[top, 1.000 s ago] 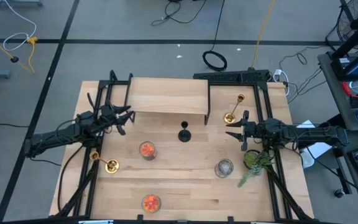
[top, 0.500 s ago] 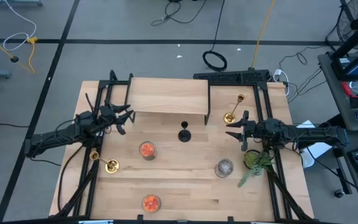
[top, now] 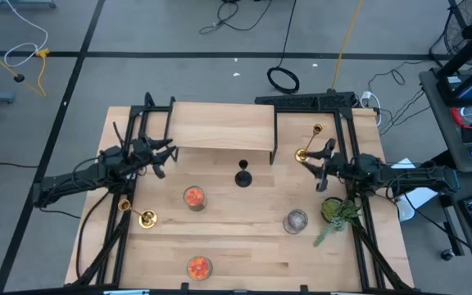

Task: Pick & Place candle stick holders
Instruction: Put the top golden candle holder on the shelf

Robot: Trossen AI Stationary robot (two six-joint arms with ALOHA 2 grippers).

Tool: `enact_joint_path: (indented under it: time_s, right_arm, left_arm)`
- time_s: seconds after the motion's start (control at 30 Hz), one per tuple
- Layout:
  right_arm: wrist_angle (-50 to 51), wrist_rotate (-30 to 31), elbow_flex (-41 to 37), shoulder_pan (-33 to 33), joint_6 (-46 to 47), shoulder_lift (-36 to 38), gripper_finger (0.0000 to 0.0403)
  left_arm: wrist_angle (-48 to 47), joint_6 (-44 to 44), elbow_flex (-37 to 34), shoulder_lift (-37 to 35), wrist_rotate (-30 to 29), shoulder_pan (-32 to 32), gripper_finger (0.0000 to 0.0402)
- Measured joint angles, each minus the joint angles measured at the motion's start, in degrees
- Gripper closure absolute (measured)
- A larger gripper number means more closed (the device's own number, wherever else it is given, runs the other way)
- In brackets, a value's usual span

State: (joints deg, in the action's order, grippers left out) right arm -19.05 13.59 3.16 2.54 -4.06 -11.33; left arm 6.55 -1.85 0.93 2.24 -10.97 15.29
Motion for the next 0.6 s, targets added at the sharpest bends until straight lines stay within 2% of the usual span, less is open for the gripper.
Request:
enact_joint_path:
  time_s: [0.07,0.2,0.4,0.6]
  right_arm:
    - [-2.16,2.64,0.0,0.0,1.96,0.04,0.0261]
    - [-0.88,2.65,1.08,-0.04,2.93,0.05,0.0261]
    - [18.42,5.43,5.96,-0.06,9.86,0.11,0.0261]
    - [32.87,15.92,8.94,-0.03,19.09,-0.46,0.0261]
  left_arm:
    - [0.75,-0.17,0.0,0.0,3.11,0.0,0.0252]
    - [1.46,-0.17,0.0,-0.02,7.11,-0.02,0.0252]
    - [1.52,0.04,0.0,-0.01,4.99,-0.02,0.0252]
    - [1.46,0.07,0.0,-0.01,4.93,-0.02,0.0252]
